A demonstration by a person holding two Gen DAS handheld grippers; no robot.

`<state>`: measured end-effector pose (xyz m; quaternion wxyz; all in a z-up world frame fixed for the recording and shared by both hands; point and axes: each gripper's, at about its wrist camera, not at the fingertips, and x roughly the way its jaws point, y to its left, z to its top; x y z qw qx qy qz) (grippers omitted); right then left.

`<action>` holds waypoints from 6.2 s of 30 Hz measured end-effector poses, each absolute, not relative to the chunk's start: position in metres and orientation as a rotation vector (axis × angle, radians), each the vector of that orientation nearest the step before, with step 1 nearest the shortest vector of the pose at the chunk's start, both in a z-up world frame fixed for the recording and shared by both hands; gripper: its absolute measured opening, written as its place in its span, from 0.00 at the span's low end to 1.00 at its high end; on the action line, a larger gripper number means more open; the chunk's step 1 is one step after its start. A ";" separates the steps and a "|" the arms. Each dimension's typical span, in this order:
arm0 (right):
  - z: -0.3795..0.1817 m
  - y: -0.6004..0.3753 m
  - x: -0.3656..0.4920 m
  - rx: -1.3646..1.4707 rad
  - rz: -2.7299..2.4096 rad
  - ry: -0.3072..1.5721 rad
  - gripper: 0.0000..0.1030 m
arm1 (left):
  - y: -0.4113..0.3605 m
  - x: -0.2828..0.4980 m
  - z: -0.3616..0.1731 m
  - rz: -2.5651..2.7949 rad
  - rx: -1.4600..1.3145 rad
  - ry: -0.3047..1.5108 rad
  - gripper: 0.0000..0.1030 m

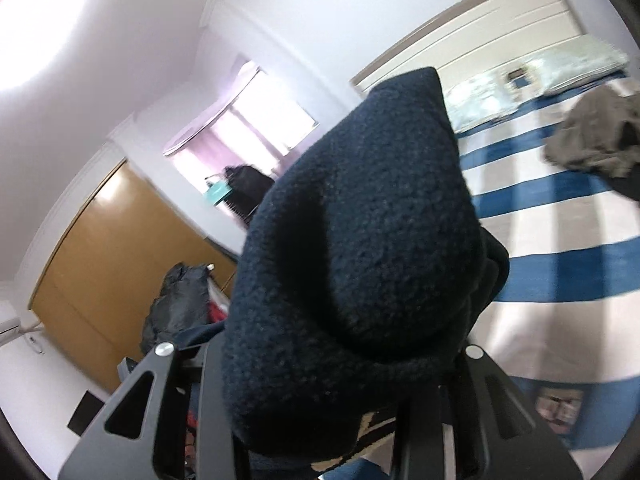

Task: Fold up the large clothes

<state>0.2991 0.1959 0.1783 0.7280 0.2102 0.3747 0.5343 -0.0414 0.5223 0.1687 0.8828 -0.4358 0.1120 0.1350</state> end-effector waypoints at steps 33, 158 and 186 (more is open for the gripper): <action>-0.213 0.354 0.350 0.416 1.197 1.279 0.29 | 0.600 -0.173 -0.151 0.650 -1.128 0.227 0.25; -0.059 0.309 0.100 -0.387 1.184 0.734 0.96 | 0.428 -0.083 -0.035 0.719 -0.331 0.641 0.94; -0.055 0.310 0.100 -0.385 1.188 0.739 0.96 | 0.428 -0.081 -0.035 0.724 -0.317 0.653 0.94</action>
